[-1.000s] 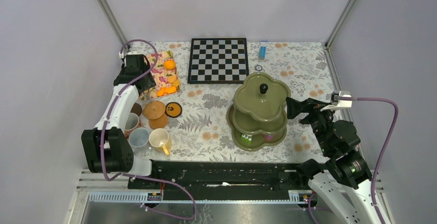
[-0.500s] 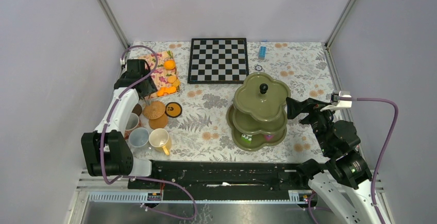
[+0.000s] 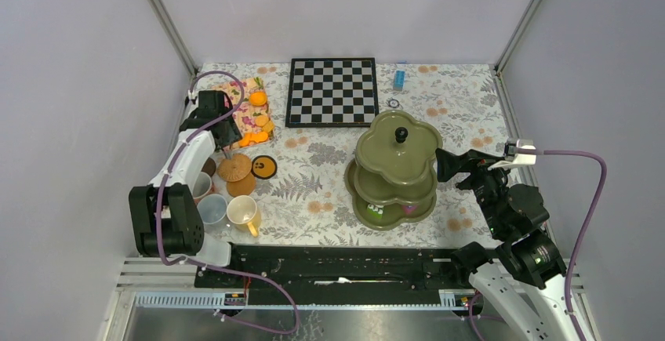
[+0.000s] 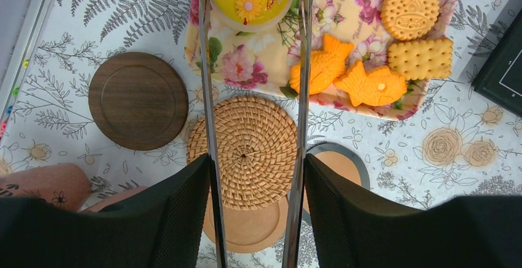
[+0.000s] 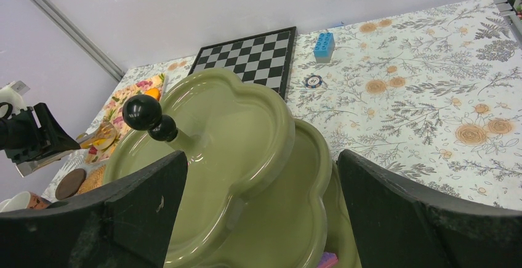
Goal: Serve the afternoon tea
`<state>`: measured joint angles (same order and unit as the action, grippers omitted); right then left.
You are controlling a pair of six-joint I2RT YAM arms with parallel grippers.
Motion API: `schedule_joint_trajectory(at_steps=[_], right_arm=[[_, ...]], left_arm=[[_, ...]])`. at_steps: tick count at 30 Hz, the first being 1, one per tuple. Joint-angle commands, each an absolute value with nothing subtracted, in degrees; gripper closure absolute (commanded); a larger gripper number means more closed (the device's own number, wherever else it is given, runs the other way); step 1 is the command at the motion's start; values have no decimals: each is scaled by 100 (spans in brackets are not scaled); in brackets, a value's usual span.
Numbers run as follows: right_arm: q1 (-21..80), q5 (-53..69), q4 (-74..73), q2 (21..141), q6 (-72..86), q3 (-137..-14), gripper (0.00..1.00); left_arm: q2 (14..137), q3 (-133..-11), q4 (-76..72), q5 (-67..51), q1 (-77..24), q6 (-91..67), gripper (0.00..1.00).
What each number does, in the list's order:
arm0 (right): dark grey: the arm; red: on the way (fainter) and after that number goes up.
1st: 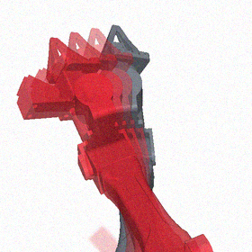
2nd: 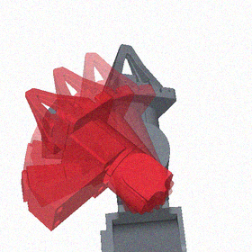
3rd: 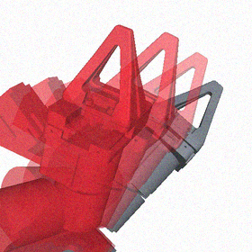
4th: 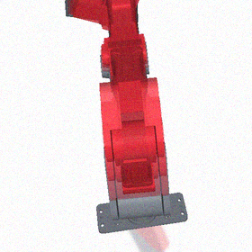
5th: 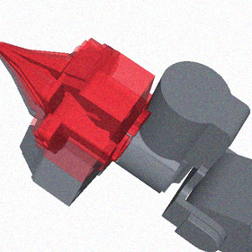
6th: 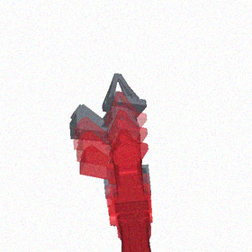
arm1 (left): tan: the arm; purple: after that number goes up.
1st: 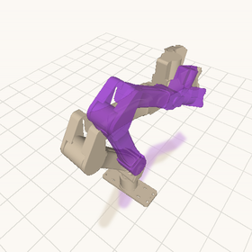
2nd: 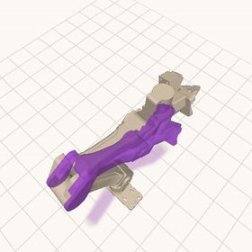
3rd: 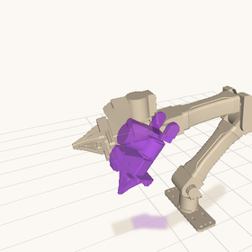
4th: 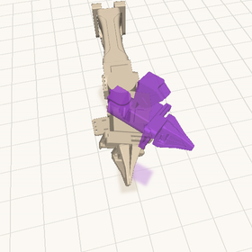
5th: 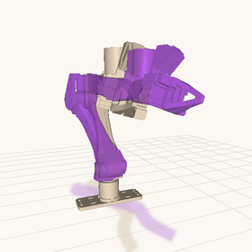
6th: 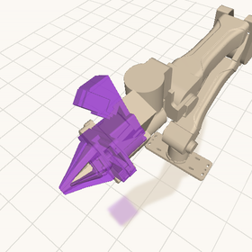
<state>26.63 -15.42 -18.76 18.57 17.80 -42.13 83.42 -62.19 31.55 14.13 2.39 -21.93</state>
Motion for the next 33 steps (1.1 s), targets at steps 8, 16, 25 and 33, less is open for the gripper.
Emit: schedule_joint_trajectory(at_steps=[8,16,25,33], right_arm=[[2689,-1494,-1621,1818,1736,-4178,2],[2689,-1508,-1633,1794,1740,-4165,2],[2689,-1494,-1626,1821,1754,-4167,2],[2689,-1494,-1623,1832,1762,-4163,2]], left_arm=[[8628,-6192,2628,1441,342,-2128,43],[8827,-6290,2603,1340,380,-2110,43],[8643,-6306,2632,1291,391,-2028,60],[8132,-6363,2751,1046,300,-1782,67]])
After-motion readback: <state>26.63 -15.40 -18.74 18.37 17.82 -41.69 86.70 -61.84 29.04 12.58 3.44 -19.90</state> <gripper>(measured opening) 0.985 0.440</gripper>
